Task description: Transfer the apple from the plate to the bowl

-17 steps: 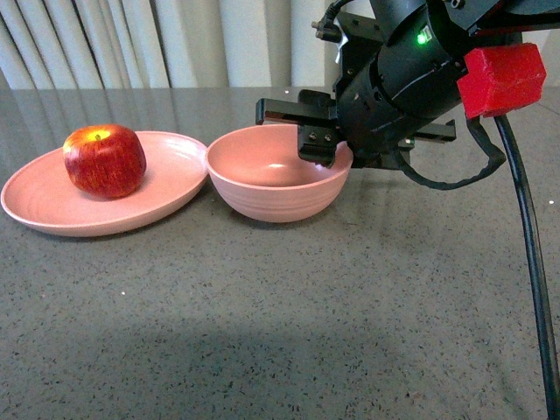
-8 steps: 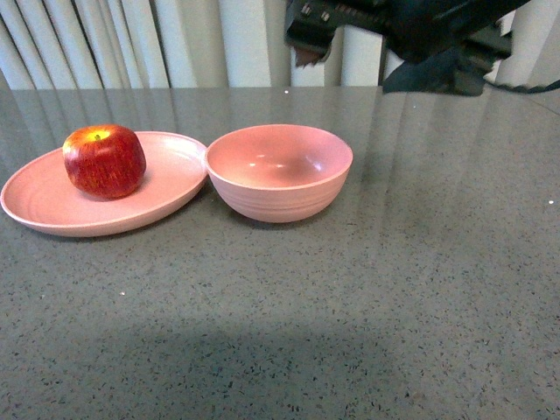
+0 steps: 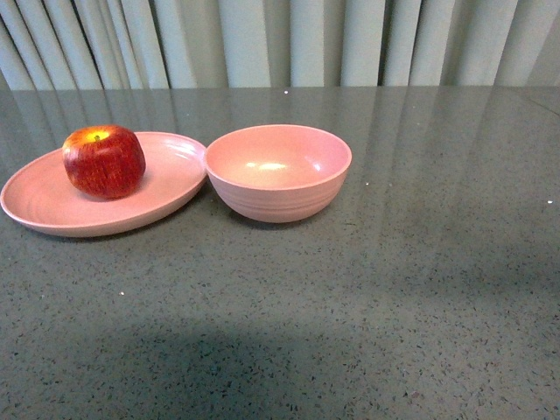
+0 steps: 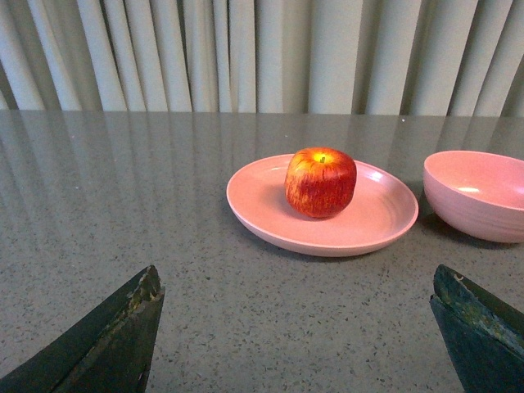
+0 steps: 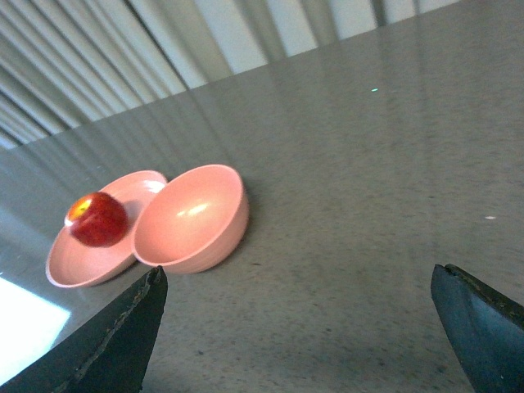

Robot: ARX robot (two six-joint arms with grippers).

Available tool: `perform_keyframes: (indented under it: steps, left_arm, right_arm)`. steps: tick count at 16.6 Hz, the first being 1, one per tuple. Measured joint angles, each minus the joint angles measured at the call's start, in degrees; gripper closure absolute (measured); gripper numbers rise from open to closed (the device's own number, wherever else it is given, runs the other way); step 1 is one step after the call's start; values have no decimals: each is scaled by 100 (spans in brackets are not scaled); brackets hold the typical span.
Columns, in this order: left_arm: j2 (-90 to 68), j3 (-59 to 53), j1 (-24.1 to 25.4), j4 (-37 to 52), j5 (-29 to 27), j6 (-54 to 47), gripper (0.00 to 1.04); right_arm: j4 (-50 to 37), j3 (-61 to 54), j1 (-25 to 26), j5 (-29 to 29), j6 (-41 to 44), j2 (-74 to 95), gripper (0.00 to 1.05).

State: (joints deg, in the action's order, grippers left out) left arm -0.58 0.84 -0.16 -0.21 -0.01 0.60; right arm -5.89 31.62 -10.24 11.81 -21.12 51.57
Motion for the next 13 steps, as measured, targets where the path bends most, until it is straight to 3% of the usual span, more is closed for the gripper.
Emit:
perform_keyframes:
  steps: [3, 4, 5, 6, 11, 13]
  left_arm:
    - [0, 0, 0, 0, 0, 0, 7]
    - [0, 0, 0, 2, 0, 0, 7]
    - [0, 0, 0, 0, -11, 0, 7]
    - [0, 0, 0, 0, -2, 0, 7]
    - [0, 0, 0, 0, 0, 0, 7]
    - [0, 0, 0, 0, 0, 0, 7]
  right_arm:
    - [304, -907, 754, 17, -24, -1388, 7]
    - [-291, -1329, 992, -273, 188, -1784, 12]
    - [-839, -1764, 1012, -938, 809, -2267, 25]
    - [-769, -2090, 1027, -1130, 1379, -2739, 38]
    - [-507, -2651, 1027, -1163, 1993, -3585, 100]
    - [-391, -2811, 1027, -1165, 2046, -3773, 103]
